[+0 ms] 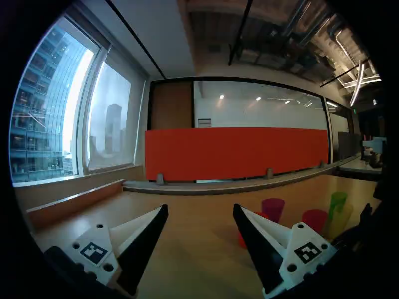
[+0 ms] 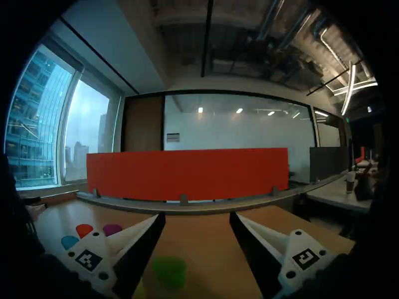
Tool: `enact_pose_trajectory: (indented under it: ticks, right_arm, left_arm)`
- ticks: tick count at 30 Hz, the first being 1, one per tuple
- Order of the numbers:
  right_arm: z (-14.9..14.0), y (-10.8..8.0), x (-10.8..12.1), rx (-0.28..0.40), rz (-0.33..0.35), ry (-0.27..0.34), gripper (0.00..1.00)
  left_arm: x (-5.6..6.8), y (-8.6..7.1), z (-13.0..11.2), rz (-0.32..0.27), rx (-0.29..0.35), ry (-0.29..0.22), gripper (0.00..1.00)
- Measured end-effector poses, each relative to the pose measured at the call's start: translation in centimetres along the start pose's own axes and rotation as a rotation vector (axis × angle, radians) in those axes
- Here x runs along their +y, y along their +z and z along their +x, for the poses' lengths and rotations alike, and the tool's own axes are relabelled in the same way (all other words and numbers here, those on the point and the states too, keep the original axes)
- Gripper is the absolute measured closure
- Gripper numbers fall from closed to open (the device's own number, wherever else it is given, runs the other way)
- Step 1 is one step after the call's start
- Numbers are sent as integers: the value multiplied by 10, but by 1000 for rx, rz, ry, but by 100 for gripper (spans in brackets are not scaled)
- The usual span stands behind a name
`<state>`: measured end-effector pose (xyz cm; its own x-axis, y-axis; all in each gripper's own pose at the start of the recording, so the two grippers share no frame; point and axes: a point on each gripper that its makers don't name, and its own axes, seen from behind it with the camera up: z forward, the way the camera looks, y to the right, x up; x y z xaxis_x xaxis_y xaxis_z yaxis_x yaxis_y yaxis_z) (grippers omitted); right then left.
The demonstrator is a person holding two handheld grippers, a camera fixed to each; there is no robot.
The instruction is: Pour water
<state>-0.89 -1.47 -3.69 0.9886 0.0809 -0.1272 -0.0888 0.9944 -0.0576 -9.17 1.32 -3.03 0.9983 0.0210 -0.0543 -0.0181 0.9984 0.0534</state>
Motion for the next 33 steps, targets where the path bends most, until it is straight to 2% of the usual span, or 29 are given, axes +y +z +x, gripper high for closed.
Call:
enact_pose_trajectory:
  ticks: [12, 33]
  right_arm:
    - [-2, 3, -3, -7, -13, -4, 1]
    - [-1, 6, -3, -10, -18, -4, 0]
  left_arm:
    - [-5, -2, -17, -7, -2, -23, 3]
    - [-1, 0, -31, -19, -30, -22, 3]
